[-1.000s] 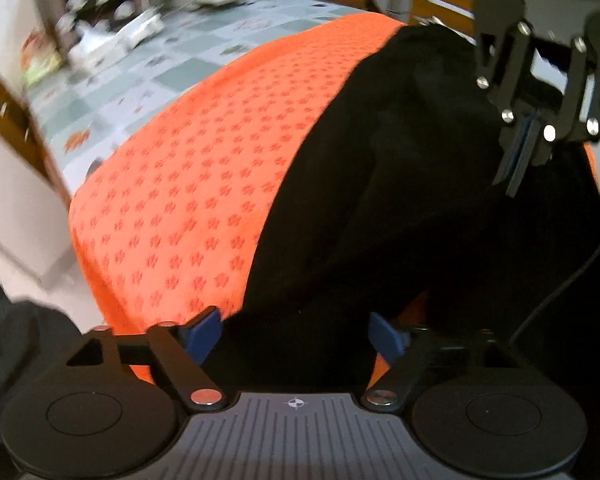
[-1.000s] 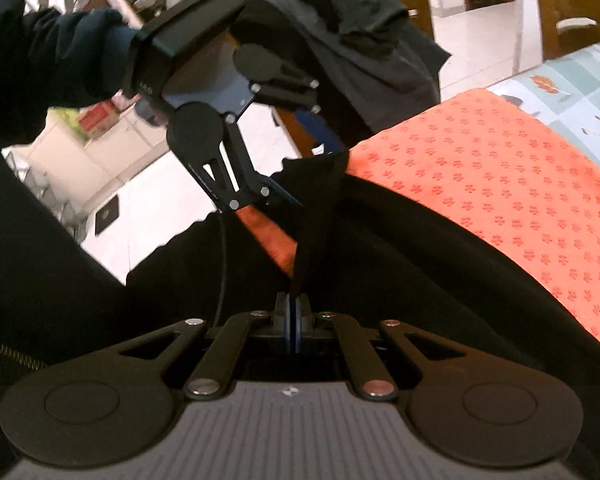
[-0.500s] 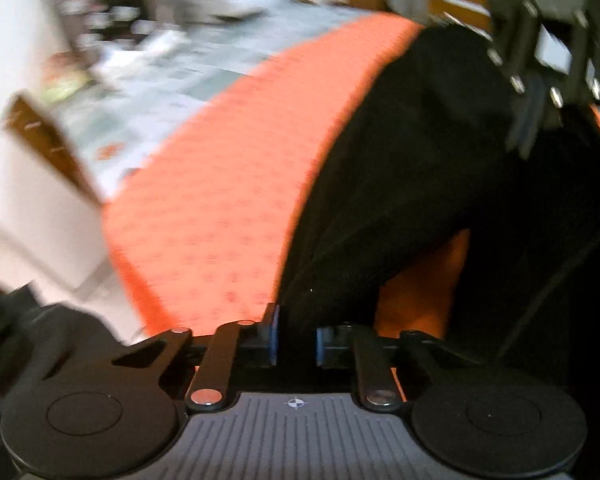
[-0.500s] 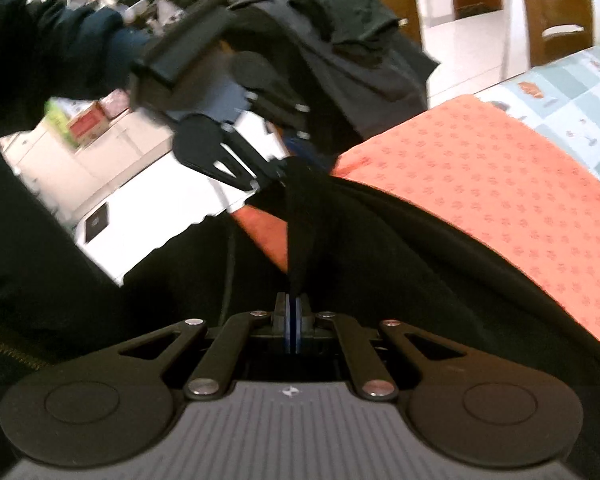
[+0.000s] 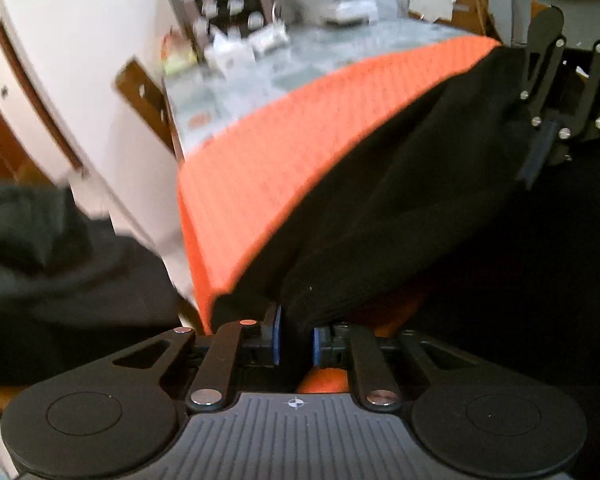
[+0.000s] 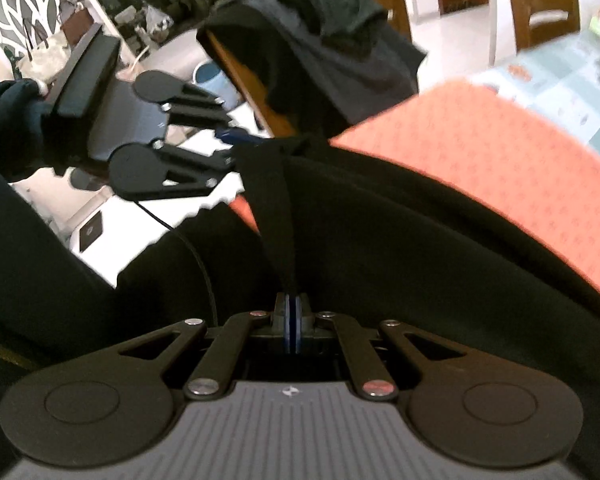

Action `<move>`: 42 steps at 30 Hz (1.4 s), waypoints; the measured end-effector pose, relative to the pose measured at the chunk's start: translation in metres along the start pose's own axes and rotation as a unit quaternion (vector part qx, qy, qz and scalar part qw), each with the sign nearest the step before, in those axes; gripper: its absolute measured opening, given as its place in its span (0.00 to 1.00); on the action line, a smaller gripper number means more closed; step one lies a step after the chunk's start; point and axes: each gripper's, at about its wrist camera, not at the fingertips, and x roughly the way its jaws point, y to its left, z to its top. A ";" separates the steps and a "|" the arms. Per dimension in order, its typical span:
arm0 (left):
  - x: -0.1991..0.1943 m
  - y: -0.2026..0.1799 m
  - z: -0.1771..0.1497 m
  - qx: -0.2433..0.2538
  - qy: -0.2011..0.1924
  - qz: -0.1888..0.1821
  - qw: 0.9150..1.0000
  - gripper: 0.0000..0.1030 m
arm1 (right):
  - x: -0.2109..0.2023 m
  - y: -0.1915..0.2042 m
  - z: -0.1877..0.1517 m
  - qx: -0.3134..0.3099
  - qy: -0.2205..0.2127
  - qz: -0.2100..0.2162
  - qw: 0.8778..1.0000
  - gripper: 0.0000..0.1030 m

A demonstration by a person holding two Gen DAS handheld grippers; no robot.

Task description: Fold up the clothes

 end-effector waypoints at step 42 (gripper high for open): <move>0.067 0.148 0.007 -0.506 0.131 -0.002 0.853 0.83 | -0.030 -0.031 -0.085 0.235 -0.090 -0.216 0.943 0.68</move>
